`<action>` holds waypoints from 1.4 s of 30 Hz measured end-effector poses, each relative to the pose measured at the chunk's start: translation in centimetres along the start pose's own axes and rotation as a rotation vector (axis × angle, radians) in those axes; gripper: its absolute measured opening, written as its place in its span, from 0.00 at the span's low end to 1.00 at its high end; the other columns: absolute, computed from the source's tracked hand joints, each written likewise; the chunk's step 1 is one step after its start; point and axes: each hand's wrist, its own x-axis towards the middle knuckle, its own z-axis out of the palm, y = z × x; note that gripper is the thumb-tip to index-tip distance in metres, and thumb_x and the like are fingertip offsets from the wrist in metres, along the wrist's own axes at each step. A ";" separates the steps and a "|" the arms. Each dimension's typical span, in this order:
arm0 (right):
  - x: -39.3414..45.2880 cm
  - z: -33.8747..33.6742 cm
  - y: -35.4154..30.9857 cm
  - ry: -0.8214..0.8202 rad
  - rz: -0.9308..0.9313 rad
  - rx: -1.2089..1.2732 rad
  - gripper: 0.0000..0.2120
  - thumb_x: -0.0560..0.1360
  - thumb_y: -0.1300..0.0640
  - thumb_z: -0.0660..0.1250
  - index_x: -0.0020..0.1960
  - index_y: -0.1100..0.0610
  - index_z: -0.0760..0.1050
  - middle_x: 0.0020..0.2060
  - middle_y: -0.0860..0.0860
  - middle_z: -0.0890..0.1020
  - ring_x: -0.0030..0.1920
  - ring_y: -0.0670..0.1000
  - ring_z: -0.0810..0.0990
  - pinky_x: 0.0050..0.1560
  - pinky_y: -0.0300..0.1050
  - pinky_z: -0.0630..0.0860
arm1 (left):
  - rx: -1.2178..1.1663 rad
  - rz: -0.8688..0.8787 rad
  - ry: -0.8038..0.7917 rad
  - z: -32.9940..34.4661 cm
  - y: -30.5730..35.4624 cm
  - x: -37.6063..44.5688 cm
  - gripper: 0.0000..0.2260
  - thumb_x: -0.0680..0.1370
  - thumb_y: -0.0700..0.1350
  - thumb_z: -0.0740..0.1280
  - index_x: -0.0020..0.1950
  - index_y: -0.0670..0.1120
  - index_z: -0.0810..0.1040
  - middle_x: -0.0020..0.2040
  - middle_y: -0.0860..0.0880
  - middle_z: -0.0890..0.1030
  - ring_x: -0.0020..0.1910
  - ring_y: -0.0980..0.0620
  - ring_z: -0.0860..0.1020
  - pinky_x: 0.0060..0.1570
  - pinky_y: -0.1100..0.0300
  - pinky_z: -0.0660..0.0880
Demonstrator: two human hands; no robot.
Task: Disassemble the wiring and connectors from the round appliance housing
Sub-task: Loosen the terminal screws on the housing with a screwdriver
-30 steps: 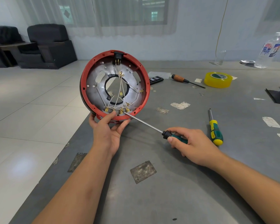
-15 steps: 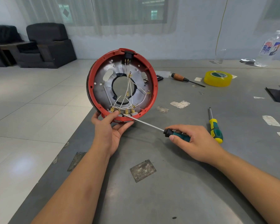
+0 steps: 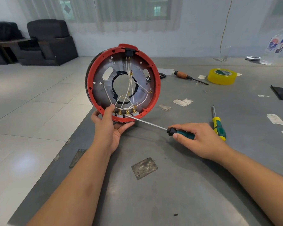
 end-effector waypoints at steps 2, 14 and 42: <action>0.0 -0.1 0.2 -0.003 0.009 0.002 0.14 0.79 0.48 0.70 0.64 0.46 0.82 0.52 0.36 0.83 0.54 0.35 0.79 0.53 0.30 0.75 | 0.064 0.043 0.013 0.0 0.1 0.0 0.16 0.83 0.48 0.70 0.65 0.53 0.65 0.49 0.42 0.87 0.47 0.35 0.88 0.41 0.42 0.85; 0.1 -0.2 0.6 -0.022 0.035 -0.027 0.14 0.79 0.46 0.68 0.64 0.44 0.82 0.47 0.31 0.82 0.46 0.37 0.82 0.47 0.35 0.77 | 0.350 0.159 0.082 -0.3 0.1 0.5 0.16 0.85 0.52 0.67 0.65 0.52 0.61 0.57 0.41 0.82 0.45 0.42 0.89 0.39 0.49 0.86; 2.3 -5.2 -0.2 -0.036 0.181 0.305 0.19 0.70 0.59 0.78 0.56 0.42 0.80 0.48 0.45 0.86 0.44 0.51 0.87 0.49 0.42 0.80 | 0.137 0.011 -0.170 -1.7 1.2 0.5 0.26 0.78 0.39 0.76 0.66 0.59 0.68 0.50 0.47 0.89 0.53 0.37 0.87 0.47 0.43 0.85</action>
